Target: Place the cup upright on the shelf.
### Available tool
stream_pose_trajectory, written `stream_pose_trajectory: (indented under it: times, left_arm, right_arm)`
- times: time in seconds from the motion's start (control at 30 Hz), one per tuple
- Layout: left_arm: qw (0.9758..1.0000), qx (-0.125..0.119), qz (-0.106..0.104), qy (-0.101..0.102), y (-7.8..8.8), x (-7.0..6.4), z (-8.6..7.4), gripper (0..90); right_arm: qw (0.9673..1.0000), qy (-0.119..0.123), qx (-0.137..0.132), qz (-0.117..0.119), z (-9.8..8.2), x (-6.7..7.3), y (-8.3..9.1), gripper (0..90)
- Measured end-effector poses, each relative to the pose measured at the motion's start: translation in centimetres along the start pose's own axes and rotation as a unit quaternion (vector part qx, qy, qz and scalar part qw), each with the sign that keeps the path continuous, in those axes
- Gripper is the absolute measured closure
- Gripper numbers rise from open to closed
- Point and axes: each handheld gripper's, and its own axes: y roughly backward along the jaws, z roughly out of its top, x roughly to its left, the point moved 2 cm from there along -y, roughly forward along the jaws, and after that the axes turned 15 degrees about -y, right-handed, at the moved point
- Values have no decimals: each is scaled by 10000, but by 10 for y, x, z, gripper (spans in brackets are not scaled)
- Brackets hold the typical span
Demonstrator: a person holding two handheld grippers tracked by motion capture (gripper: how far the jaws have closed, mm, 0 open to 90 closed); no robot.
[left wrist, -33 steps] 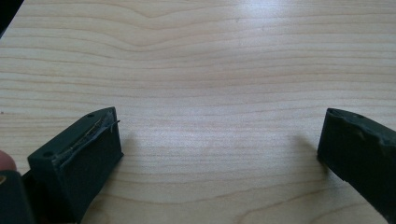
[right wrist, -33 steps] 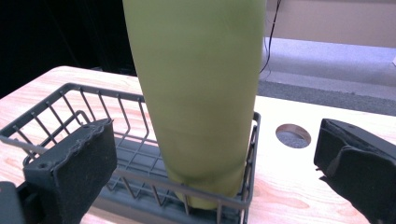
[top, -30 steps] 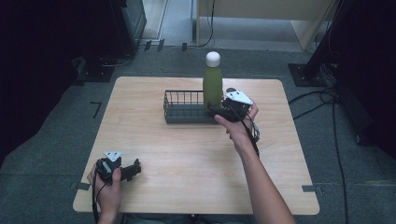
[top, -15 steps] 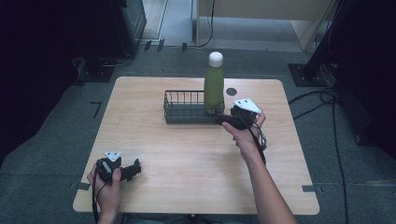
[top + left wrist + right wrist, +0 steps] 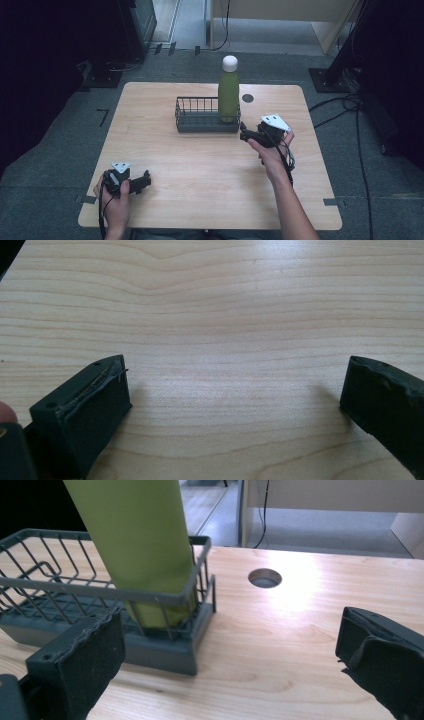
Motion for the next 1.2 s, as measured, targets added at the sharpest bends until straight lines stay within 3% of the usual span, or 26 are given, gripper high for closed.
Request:
stream_pose_trajectory:
  times: [0.7, 1.2]
  left_arm:
    - [10000, 8, -1, -11, 0, 0, 0, 0]
    - [10000, 8, -1, -12, 0, 0, 0, 0]
  right_arm:
    - [9989, -217, 2, -408, -18, -57, 27, 4]
    - [9964, -466, -16, -701, -31, -101, 53, 9]
